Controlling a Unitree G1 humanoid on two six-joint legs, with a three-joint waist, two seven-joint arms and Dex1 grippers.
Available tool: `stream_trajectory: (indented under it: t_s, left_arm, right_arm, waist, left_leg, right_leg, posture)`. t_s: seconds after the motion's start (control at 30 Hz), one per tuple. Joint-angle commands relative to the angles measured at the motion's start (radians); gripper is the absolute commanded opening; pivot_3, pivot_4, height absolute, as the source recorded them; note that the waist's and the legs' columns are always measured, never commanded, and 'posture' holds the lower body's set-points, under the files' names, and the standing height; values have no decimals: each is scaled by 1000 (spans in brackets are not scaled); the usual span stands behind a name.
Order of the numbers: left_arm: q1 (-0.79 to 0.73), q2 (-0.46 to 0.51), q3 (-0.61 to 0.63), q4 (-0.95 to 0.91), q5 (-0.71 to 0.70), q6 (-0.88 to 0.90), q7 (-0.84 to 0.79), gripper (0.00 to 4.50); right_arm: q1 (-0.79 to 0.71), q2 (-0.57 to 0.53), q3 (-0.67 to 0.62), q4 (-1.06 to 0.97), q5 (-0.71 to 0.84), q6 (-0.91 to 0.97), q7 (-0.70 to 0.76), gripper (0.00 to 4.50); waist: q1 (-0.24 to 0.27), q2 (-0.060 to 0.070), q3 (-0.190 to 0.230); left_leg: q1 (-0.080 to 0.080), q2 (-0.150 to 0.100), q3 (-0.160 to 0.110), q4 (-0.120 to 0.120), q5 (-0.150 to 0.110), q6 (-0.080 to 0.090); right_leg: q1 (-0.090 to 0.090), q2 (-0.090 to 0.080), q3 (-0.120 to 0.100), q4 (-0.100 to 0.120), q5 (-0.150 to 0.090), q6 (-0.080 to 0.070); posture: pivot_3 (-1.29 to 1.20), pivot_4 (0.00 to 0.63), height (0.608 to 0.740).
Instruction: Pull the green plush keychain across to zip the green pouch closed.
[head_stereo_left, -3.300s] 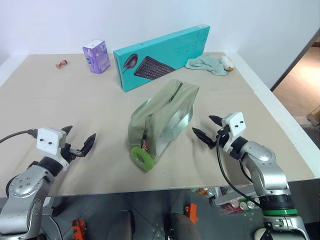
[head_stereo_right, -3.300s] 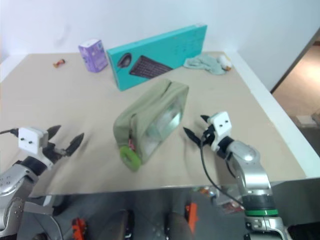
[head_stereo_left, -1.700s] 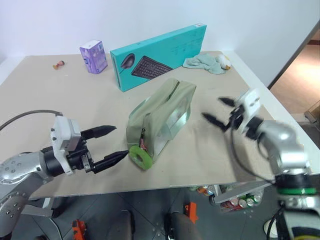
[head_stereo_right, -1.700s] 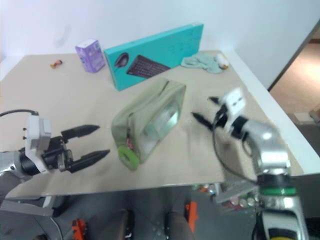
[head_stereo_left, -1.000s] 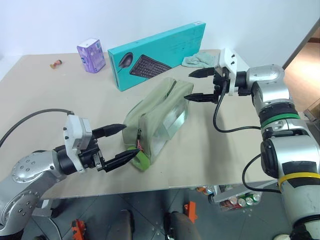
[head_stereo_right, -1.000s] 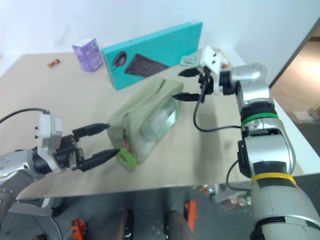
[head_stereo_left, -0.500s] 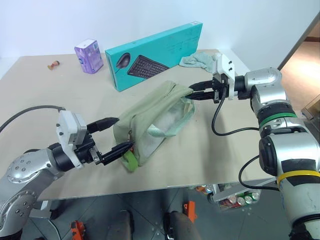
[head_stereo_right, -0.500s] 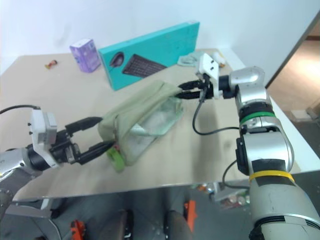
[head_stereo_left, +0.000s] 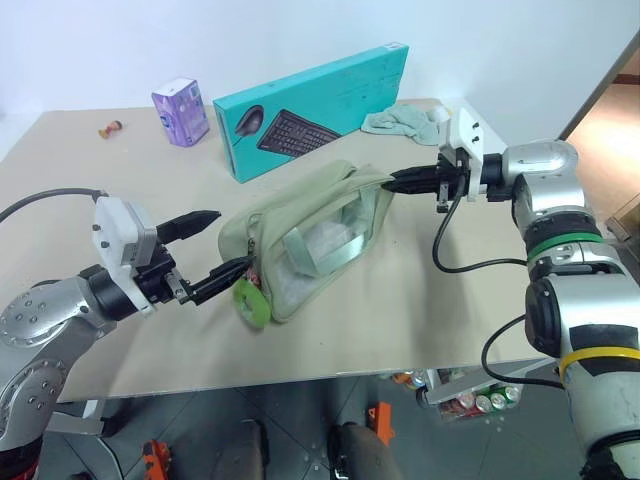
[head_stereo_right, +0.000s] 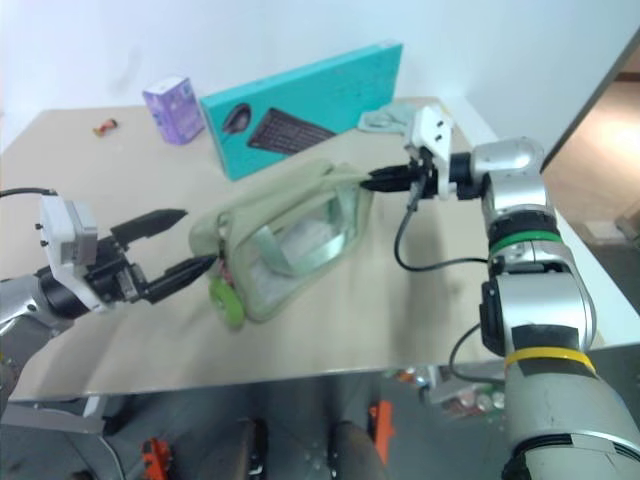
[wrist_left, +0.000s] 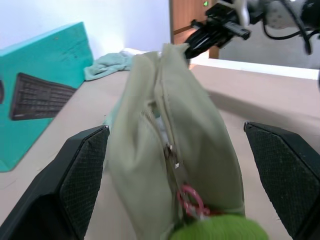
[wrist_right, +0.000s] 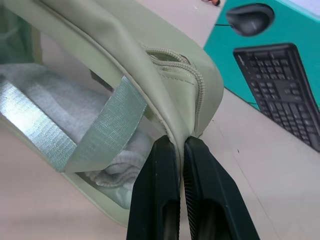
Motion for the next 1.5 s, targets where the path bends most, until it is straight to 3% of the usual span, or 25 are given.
stream_trajectory:
  t_s: [0.03, 0.3, 0.5, 0.77, 1.03, 1.3, 1.5]
  left_arm:
    - [-13, 4, 25, 14, 30, -37, -7, 4500]
    - [-28, -21, -8, 58, 79, -68, -28, 4500]
    - [-31, -25, -17, 73, 89, -75, -43, 4500]
    - [-48, -30, -33, 95, 104, -81, -63, 4500]
    - [-19, -37, -23, 77, 112, -83, -64, 4500]
    - [-24, -41, -36, 89, 122, -87, -73, 4500]
    - [-33, -42, -45, 94, 125, -87, -79, 4500]
  right_arm:
    - [66, -43, -57, -207, 66, 110, -34, 50]
    - [438, -81, -134, -892, 182, 512, -256, 50]
    - [542, -75, -164, -1200, 261, 801, -443, 50]
    - [525, -68, -173, -1301, 300, 951, -611, 50]
    - [575, -67, -180, -1395, 353, 1037, -695, 50]
    - [551, -108, -204, -1339, 349, 1011, -725, 50]
    - [610, -58, -176, -1431, 393, 1050, -767, 50]
  waist:
    - [0, 0, 0]
    - [2, -1, -1]
    - [-7, -1, 0]
    - [-7, -1, -1]
    - [-9, -2, -1]
    - [-11, -2, -1]
    - [-19, -3, -1]
  left_leg:
    - [0, 0, 1, 0, 0, 0]
    - [1, 1, 3, 0, 0, 0]
    - [1, 2, 5, 2, 0, -1]
    - [0, 1, 6, 4, 0, 0]
    - [0, 1, 5, 3, 0, 0]
    - [0, 1, 6, 4, 0, 0]
    - [0, 1, 5, 3, 0, 0]
  right_leg:
    - [0, 0, 0, 0, 0, 0]
    - [-1, 0, 2, 1, 3, 5]
    - [-3, 1, 5, 2, 2, 1]
    - [-2, 0, 6, 2, 3, 1]
    - [-3, 2, 7, 2, 2, 2]
    - [-3, 1, 8, 2, 3, 2]
    - [-3, 2, 8, 2, 2, 2]
  posture:
    - [0, 150, 740]
    - [0, 150, 740]
    - [0, 150, 740]
    - [0, 150, 740]
    - [0, 150, 740]
    - [0, 150, 740]
    - [0, 150, 740]
